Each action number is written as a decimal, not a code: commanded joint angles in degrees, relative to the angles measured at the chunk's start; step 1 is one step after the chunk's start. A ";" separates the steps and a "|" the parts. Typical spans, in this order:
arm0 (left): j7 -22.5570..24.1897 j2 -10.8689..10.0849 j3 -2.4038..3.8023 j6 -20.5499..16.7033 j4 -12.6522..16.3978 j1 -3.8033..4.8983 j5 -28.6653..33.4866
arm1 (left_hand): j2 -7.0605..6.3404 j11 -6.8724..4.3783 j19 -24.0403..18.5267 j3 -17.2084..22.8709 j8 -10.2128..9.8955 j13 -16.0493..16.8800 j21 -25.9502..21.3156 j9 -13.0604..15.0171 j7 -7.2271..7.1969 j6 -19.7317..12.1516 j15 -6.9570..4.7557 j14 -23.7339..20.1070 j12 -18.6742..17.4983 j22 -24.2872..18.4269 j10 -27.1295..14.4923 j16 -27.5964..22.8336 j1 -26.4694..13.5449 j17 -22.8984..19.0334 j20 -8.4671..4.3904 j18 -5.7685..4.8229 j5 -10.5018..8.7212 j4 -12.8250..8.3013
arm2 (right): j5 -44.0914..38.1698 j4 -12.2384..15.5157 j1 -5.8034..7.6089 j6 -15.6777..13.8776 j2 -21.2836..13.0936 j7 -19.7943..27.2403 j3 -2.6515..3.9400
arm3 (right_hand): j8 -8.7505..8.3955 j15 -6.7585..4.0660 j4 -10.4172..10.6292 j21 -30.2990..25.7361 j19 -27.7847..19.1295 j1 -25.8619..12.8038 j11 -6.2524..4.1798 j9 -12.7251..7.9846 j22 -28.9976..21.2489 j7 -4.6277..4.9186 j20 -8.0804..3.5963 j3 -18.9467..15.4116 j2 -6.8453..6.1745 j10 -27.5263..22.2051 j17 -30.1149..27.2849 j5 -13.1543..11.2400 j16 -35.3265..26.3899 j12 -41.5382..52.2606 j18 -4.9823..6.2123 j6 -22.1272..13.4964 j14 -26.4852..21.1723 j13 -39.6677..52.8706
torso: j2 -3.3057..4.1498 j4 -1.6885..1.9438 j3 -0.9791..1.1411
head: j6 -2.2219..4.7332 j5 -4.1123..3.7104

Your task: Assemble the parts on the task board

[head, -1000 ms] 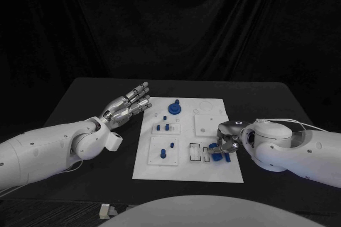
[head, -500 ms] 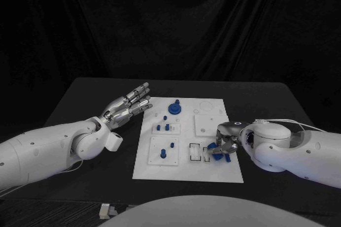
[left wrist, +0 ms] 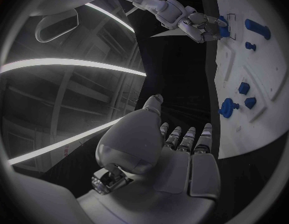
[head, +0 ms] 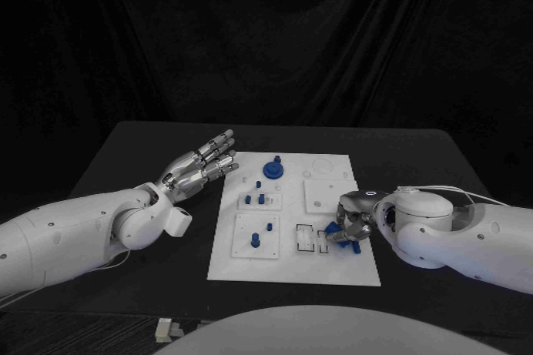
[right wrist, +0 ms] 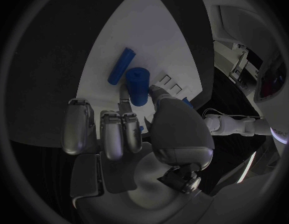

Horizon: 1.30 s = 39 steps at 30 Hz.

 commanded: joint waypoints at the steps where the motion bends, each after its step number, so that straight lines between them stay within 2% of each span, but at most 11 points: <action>1: 0.42 0.10 0.05 0.77 0.15 -0.10 0.31 | 0.58 0.57 0.02 0.23 0.29 -0.05 0.22 0.04 0.29 -0.03 0.32 -0.11 -0.37 0.06 0.01 -0.22 -0.20 -0.01 0.20 0.38 0.18 0.03 | -0.27 -0.39 -0.53 2.98 0.04 -1.86 -0.41 | 0.25 0.42 -0.48 -0.41 -0.17 0.68 0.49 0.01 10.04 0.03 0.47 0.01 0.11 5.87 15.09 0.87 0.15 0.15 0.90 -0.70 5.86 15.07 | 0.00 0.02 0.00 | -0.01 -0.01; 9: 0.12 0.08 0.05 0.94 0.20 -0.10 0.31 | 0.63 0.67 0.07 0.30 0.28 -0.05 0.26 0.04 0.39 -0.03 0.49 0.01 -0.37 0.10 0.01 -0.14 -0.25 0.04 0.23 0.36 0.15 0.03 | -0.27 -0.52 -0.55 4.01 0.26 -2.24 -0.41 | 0.18 0.44 -1.24 -1.44 -0.48 0.95 0.50 0.20 9.73 0.34 0.54 0.16 -0.19 5.87 15.06 1.42 0.14 0.15 1.12 -2.54 5.85 15.07 | 0.01 0.03 -0.01 | -0.01 0.02; 14: -0.01 0.08 0.05 1.04 0.20 -0.10 0.31 | 0.66 0.75 0.11 0.34 0.28 -0.05 0.29 0.03 0.43 -0.04 0.64 0.12 -0.37 0.14 0.01 -0.06 -0.31 0.09 0.24 0.33 0.13 0.04 | -0.27 -0.59 -0.55 4.74 0.44 -2.59 -0.41 | 0.43 0.58 -2.51 -2.15 -0.65 2.02 0.69 0.55 9.52 0.59 0.63 0.56 -0.34 5.87 14.78 1.08 0.05 0.15 1.24 -3.96 5.79 15.07 | 0.00 0.02 -0.02 | -0.01 0.04; 24: -0.25 0.11 0.05 1.28 0.16 -0.10 0.31 | 0.73 0.87 0.25 0.43 0.27 -0.05 0.38 0.02 0.49 -0.04 0.86 0.32 -0.37 0.29 0.01 0.07 -0.38 0.17 0.27 0.28 0.13 0.07 | -0.27 -0.76 -0.58 4.45 0.85 -2.70 -0.41 | 1.79 0.77 -4.55 -2.62 -0.62 3.94 0.93 1.41 9.41 0.66 0.79 1.48 0.21 5.87 14.75 0.64 0.04 0.15 1.28 -4.60 5.79 15.07 | 0.00 -0.03 0.00 | -0.01 0.17; 27: -0.32 0.10 0.05 1.32 0.15 -0.10 0.31 | 0.76 0.89 0.31 0.46 0.27 -0.05 0.41 0.02 0.51 -0.05 0.91 0.38 -0.37 0.35 0.01 0.12 -0.40 0.20 0.28 0.27 0.13 0.08 | -0.27 -0.79 -0.63 3.18 0.87 -2.27 -0.41 | 3.03 0.93 -5.19 -2.60 -0.47 4.18 1.13 1.94 9.46 0.51 0.91 2.13 0.69 5.87 14.80 4.39 0.06 0.15 1.25 -3.77 5.80 15.07 | 0.01 -0.01 0.02 | -0.01 0.16; 28: -0.34 0.11 0.05 1.34 0.14 -0.10 0.31 | 0.76 0.89 0.31 0.46 0.27 -0.05 0.41 0.02 0.51 -0.05 0.91 0.38 -0.37 0.35 0.01 0.12 -0.40 0.20 0.28 0.27 0.13 0.08 | -0.27 -0.78 -0.65 2.79 0.85 -2.12 -0.41 | 3.35 0.92 -5.41 -2.65 -0.46 4.24 1.11 2.07 9.46 0.47 0.91 2.39 0.68 5.87 14.82 6.45 0.06 0.15 1.27 -3.62 5.80 15.07 | 0.02 -0.01 0.02 | -0.01 0.20; 29: -0.36 0.11 0.05 1.36 0.14 -0.10 0.31 | 0.78 0.91 0.33 0.48 0.28 -0.05 0.43 0.02 0.53 -0.03 0.95 0.42 -0.37 0.36 0.01 0.14 -0.42 0.21 0.28 0.25 0.14 0.08 | -0.27 -0.76 -0.67 2.04 0.81 -1.86 -0.41 | 4.26 0.80 -5.68 -2.54 -0.35 4.12 0.89 2.46 9.53 0.20 0.85 3.02 0.77 5.87 14.75 10.75 0.04 0.15 1.24 -2.86 5.79 15.07 | 0.02 -0.01 0.02 | -0.01 0.20; 31: -0.41 0.11 0.05 1.39 0.14 -0.10 0.31 | 0.81 0.94 0.36 0.51 0.28 -0.05 0.45 0.03 0.55 -0.01 0.98 0.46 -0.37 0.38 0.01 0.17 -0.43 0.22 0.29 0.24 0.16 0.09 | -0.27 -0.67 -0.69 0.67 0.71 -1.39 -0.41 | 5.08 0.63 -5.67 -2.48 -0.25 3.53 0.69 2.77 9.59 -0.10 0.74 3.48 0.86 5.87 14.65 12.54 0.01 0.15 1.22 -2.32 5.77 15.07 | 0.04 0.00 0.03 | -0.01 0.25; 35: -0.51 0.10 0.05 1.48 0.10 -0.11 0.31 | 0.87 0.96 0.38 0.56 0.27 -0.05 0.46 0.02 0.58 -0.02 1.01 0.48 -0.37 0.39 0.01 0.19 -0.43 0.23 0.29 0.23 0.18 0.10 | -0.27 -0.22 -0.72 -3.03 0.38 -0.15 -0.41 | 6.31 0.33 -5.45 -2.40 -0.12 2.61 0.32 3.16 9.66 -0.63 0.50 4.12 1.08 5.87 14.46 14.19 -0.05 0.15 1.20 -1.07 5.73 15.07 | 0.05 0.01 0.03 | -0.01 0.32; 39: -0.61 0.12 0.05 1.57 0.06 -0.12 0.31 | 0.87 0.96 0.38 0.56 0.27 -0.05 0.46 0.02 0.58 -0.02 1.01 0.48 -0.37 0.39 0.01 0.19 -0.43 0.23 0.29 0.23 0.18 0.10 | 0.73 0.38 -0.72 -6.74 0.00 0.88 -0.40 | 7.39 0.00 -5.03 -2.20 0.03 1.57 -0.09 3.46 9.79 -1.19 0.22 4.60 1.22 5.87 14.38 14.05 -0.07 0.15 1.14 0.25 5.72 15.07 | 0.03 -0.01 0.00 | -0.01 0.43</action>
